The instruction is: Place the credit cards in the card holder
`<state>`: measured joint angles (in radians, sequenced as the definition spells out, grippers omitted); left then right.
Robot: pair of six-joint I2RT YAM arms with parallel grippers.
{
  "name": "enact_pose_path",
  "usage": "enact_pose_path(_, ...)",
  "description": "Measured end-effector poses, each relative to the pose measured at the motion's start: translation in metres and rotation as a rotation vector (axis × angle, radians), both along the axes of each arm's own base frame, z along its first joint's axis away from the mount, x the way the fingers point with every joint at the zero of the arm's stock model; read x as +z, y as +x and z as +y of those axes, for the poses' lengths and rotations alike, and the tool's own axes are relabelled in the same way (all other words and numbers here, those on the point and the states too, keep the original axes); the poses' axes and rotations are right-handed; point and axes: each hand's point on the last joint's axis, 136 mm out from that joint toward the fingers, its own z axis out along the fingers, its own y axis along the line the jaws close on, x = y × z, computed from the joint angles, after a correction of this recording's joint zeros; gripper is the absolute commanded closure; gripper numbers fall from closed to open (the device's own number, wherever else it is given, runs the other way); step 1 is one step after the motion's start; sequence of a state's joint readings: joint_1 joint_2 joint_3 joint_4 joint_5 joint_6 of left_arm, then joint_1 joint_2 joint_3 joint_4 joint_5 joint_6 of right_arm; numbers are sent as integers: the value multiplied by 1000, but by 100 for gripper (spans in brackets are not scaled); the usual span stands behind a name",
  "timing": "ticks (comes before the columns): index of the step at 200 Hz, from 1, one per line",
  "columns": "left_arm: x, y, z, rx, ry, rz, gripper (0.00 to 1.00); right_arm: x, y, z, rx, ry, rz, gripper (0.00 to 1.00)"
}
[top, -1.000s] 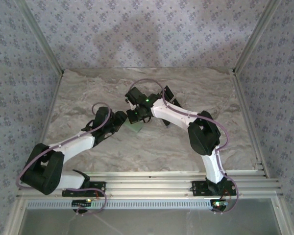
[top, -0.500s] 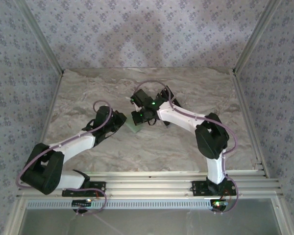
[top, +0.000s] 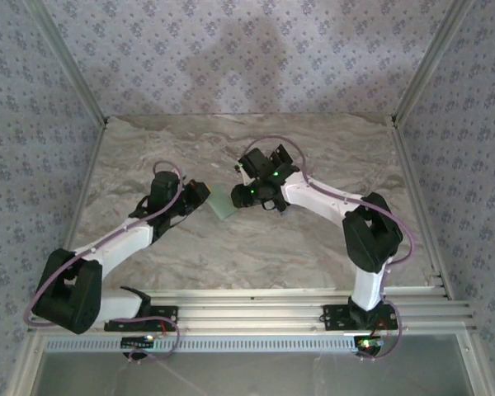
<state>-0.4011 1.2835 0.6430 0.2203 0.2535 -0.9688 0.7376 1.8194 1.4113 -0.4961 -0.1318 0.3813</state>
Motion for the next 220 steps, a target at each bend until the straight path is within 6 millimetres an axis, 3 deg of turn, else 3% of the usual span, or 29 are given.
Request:
enact_pose_path(56, 17, 0, -12, -76, -21, -38, 100, 10, 3, -11, -20, 73, 6, 60)
enact_pose_path(126, 8, -2, -18, -111, -31, -7, 100, 12, 2, -8, -13, 107, 17, 61)
enact_pose_path(165, 9, -3, -19, -120, -37, -9, 100, 14, 1, -5, -8, 123, 23, 73)
enact_pose_path(198, 9, -3, -20, -120, -37, -9, 100, 14, 0, -4, -7, 130, 29, 100)
enact_pose_path(210, 9, -3, -20, -120, -37, -8, 100, 14, 0, -4, -6, 131, 30, 100)
enact_pose_path(215, 8, -3, -19, -120, -36, -7, 95, 15, -1, -4, -3, 132, 29, 100)
enact_pose_path(220, 8, -3, -19, -120, -35, -7, 84, 15, -1, -4, -2, 132, 28, 100)
